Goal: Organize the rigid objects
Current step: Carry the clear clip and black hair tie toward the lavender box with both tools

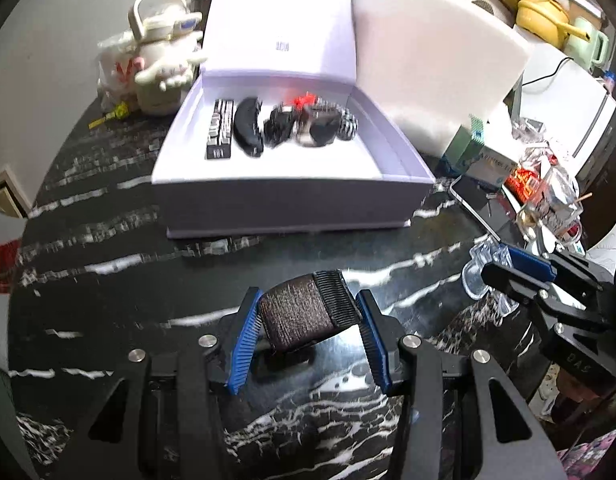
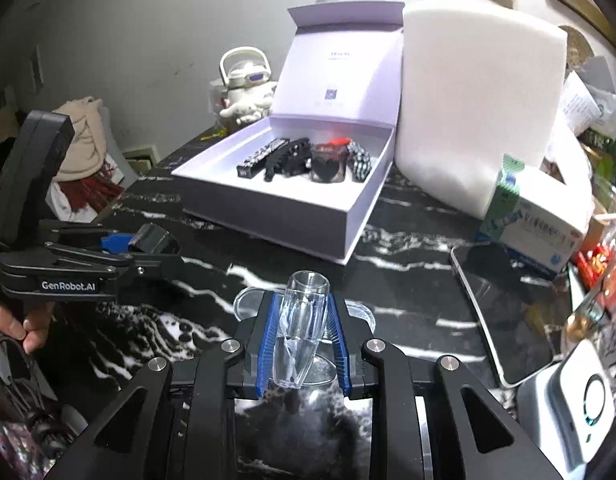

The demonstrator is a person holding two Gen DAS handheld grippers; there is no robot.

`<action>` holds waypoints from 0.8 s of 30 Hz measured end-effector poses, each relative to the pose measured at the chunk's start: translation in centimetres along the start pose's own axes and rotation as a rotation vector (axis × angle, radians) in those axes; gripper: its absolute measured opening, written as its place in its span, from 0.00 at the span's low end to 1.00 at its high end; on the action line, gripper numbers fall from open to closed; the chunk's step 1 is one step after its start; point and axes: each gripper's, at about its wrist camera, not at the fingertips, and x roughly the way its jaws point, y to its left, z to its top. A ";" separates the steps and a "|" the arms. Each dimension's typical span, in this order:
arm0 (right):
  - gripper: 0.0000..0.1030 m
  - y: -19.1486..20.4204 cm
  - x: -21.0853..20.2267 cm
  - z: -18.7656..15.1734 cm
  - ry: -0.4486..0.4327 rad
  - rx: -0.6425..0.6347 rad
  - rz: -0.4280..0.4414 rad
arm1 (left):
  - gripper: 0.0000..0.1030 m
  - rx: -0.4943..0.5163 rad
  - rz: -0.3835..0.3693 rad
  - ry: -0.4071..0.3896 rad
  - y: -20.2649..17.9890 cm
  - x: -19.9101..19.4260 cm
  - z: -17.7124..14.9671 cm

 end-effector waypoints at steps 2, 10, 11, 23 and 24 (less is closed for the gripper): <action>0.25 0.0 -0.1 0.4 -0.006 0.004 0.007 | 0.46 0.006 0.005 -0.012 -0.1 -0.4 0.6; 0.25 0.0 -0.6 2.1 -0.020 -0.006 0.020 | 0.46 0.008 -0.016 -0.036 -0.3 -1.8 2.6; 0.25 0.0 -0.6 2.3 -0.021 -0.006 0.024 | 0.46 0.013 -0.014 -0.042 -0.4 -2.0 2.8; 0.25 -0.3 -1.0 5.2 -0.029 -0.029 -0.010 | 0.46 0.039 0.051 -0.069 -0.4 -3.7 5.1; 0.25 -0.3 -1.0 5.5 -0.030 -0.032 -0.016 | 0.46 0.041 0.060 -0.074 -0.4 -3.9 5.3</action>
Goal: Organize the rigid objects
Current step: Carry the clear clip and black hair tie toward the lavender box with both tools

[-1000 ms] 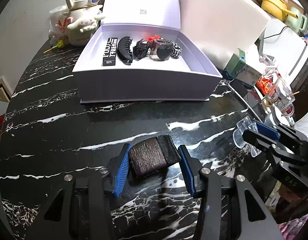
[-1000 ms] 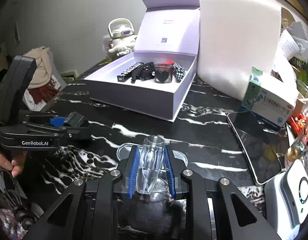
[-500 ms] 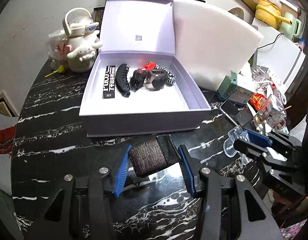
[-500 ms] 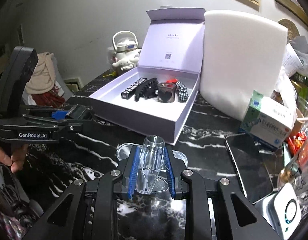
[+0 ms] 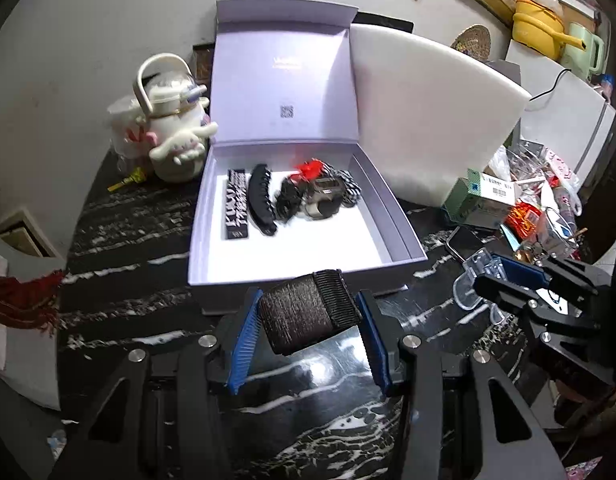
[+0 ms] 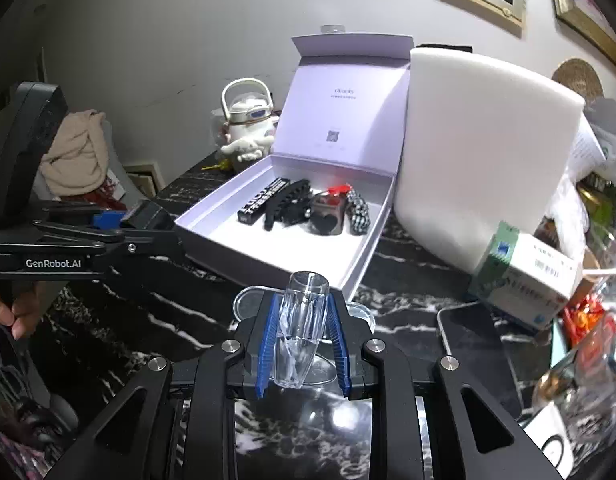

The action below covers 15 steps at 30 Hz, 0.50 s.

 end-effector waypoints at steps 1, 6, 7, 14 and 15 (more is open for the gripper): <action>0.25 0.0 -0.1 0.3 -0.005 -0.004 -0.007 | 0.46 0.000 0.004 -0.003 0.0 -0.1 0.2; 0.25 -0.2 -0.4 1.8 -0.032 -0.022 -0.008 | 0.46 -0.005 0.022 -0.022 0.6 -0.4 1.4; 0.25 -0.2 -0.4 2.1 -0.038 -0.027 -0.011 | 0.46 -0.008 0.022 -0.025 0.7 -0.4 1.6; 0.25 -0.5 -0.2 4.2 -0.073 -0.050 -0.019 | 0.46 -0.007 0.026 -0.043 1.2 -0.1 3.3; 0.25 -0.5 -0.1 4.5 -0.076 -0.052 -0.021 | 0.46 -0.005 0.027 -0.048 1.3 -0.1 3.7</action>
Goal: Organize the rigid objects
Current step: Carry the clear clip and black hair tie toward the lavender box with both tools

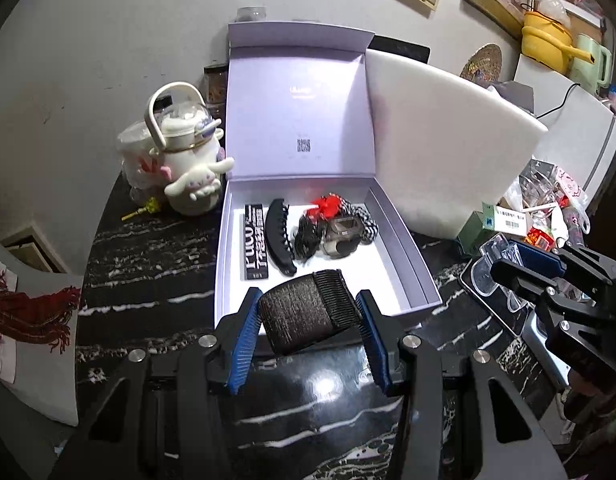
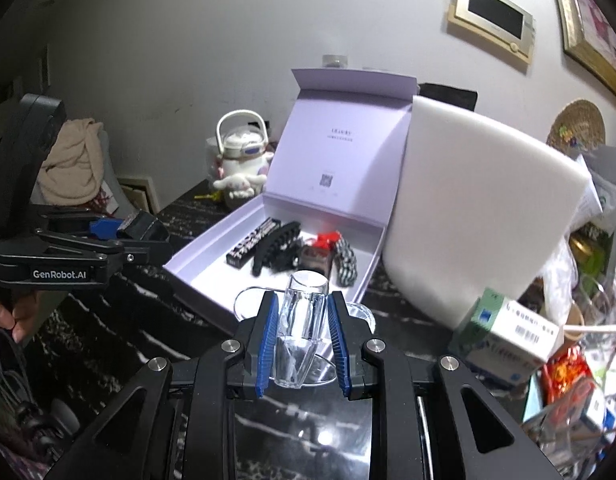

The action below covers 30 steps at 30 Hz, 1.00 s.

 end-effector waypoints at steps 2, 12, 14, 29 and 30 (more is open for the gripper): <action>0.25 -0.1 0.2 0.5 -0.007 -0.006 -0.002 | 0.46 0.006 0.003 -0.008 0.1 0.1 0.5; 0.25 -0.7 2.5 2.8 -0.011 -0.024 0.023 | 0.46 0.014 0.019 -0.017 0.8 1.6 3.1; 0.25 -0.6 3.0 3.2 -0.016 -0.040 0.028 | 0.46 0.022 0.021 -0.017 0.9 2.1 3.4; 0.25 -0.6 8.4 3.5 0.048 -0.042 0.085 | 0.46 0.013 -0.002 0.062 2.1 7.7 3.4; 0.25 -0.7 8.6 3.5 0.049 -0.042 0.090 | 0.46 0.012 -0.002 0.068 2.0 8.0 3.3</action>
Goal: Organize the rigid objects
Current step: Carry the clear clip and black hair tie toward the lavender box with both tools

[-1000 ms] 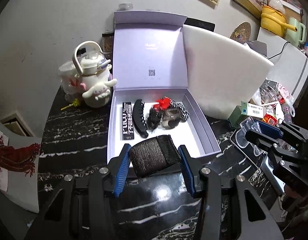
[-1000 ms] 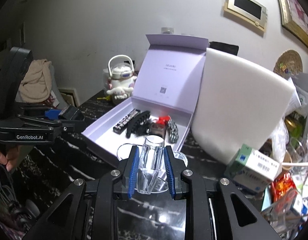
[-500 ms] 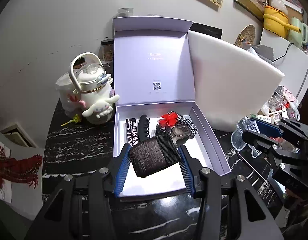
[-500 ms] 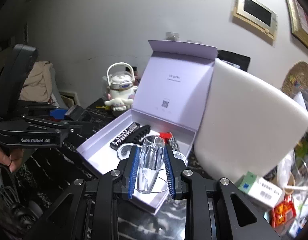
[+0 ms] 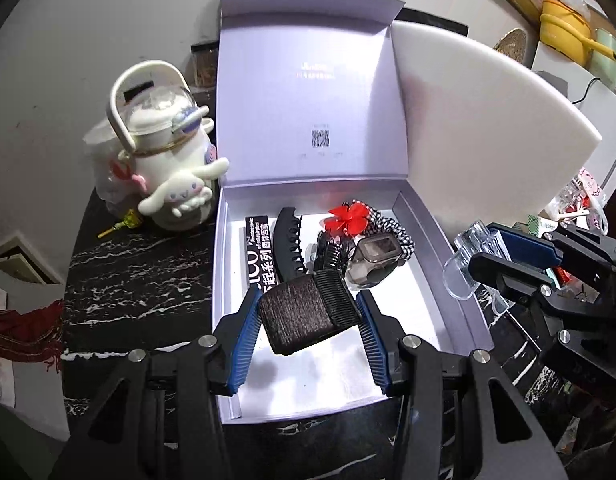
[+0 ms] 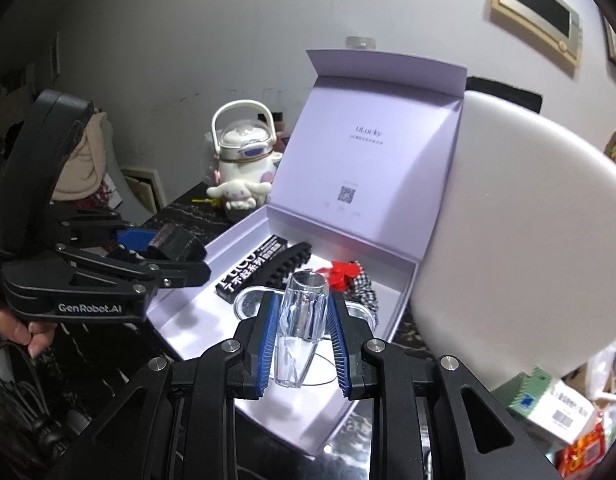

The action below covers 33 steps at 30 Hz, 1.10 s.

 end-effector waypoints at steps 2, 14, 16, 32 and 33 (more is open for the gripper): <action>0.25 -0.1 0.6 -0.1 0.008 -0.002 0.005 | 0.46 0.002 -0.001 0.015 -0.1 0.7 -0.2; 0.25 -0.8 3.4 -1.4 0.065 0.009 0.054 | 0.46 0.013 -0.010 0.096 -0.7 4.0 -0.8; 0.25 -0.8 3.9 -1.6 0.080 0.009 0.059 | 0.46 0.015 -0.011 0.109 -0.7 4.5 -1.0; 0.25 -1.2 6.1 -2.5 0.132 0.020 0.089 | 0.46 0.030 -0.026 0.135 -1.0 7.2 -2.0; 0.25 -1.3 6.4 -2.5 0.134 0.021 0.090 | 0.46 0.030 -0.027 0.135 -1.1 7.4 -2.1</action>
